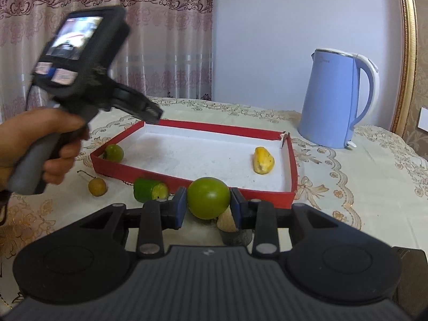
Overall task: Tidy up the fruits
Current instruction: 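Lift the dark log piece over the tray with the left tool while the right tool lifts the lime, then lower the dark log piece into the tray and open the left tool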
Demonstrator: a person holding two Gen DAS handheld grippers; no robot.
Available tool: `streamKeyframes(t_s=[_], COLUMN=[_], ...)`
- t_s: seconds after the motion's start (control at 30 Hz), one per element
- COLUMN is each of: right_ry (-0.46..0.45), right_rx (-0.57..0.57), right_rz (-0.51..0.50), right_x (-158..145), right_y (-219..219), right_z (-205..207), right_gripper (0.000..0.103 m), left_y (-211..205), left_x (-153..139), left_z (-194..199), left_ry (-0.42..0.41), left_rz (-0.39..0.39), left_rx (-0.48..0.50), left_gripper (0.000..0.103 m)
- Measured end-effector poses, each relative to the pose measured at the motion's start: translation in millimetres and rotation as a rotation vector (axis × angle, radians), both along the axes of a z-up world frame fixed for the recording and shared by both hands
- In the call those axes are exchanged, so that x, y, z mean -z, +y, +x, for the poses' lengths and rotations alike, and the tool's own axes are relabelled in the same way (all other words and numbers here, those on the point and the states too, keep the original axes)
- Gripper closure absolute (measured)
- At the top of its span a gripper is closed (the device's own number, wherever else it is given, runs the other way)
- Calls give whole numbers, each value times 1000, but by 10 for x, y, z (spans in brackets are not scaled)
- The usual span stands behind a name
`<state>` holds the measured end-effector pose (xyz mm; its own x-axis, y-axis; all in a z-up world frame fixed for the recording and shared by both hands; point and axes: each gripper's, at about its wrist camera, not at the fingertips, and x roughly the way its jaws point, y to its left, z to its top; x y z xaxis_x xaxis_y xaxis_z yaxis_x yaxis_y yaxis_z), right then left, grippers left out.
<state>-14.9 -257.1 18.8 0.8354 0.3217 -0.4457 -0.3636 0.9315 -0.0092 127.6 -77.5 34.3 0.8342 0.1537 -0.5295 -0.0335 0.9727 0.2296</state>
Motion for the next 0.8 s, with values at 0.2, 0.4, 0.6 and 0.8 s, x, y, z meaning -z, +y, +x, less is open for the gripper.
streamKeyframes(t_s=[0.2, 0.4, 0.6, 0.8], right_ry=[-7, -18, -15, -14], right_rx=[3, 4, 7, 18], right_rz=[-1, -6, -12, -17], right_x=[-15, -57, -56, -51], right_y=[16, 52, 81, 82], right_z=[34, 88, 138, 205], right_gripper=[71, 71, 71, 71], left_y=[15, 16, -3, -5], left_x=[47, 148, 213, 265], left_z=[365, 642, 748, 783], left_ry=[36, 73, 92, 104], left_rz=[-10, -32, -47, -52], left_rx=[-25, -48, -53, -54], left_gripper=[71, 71, 71, 70])
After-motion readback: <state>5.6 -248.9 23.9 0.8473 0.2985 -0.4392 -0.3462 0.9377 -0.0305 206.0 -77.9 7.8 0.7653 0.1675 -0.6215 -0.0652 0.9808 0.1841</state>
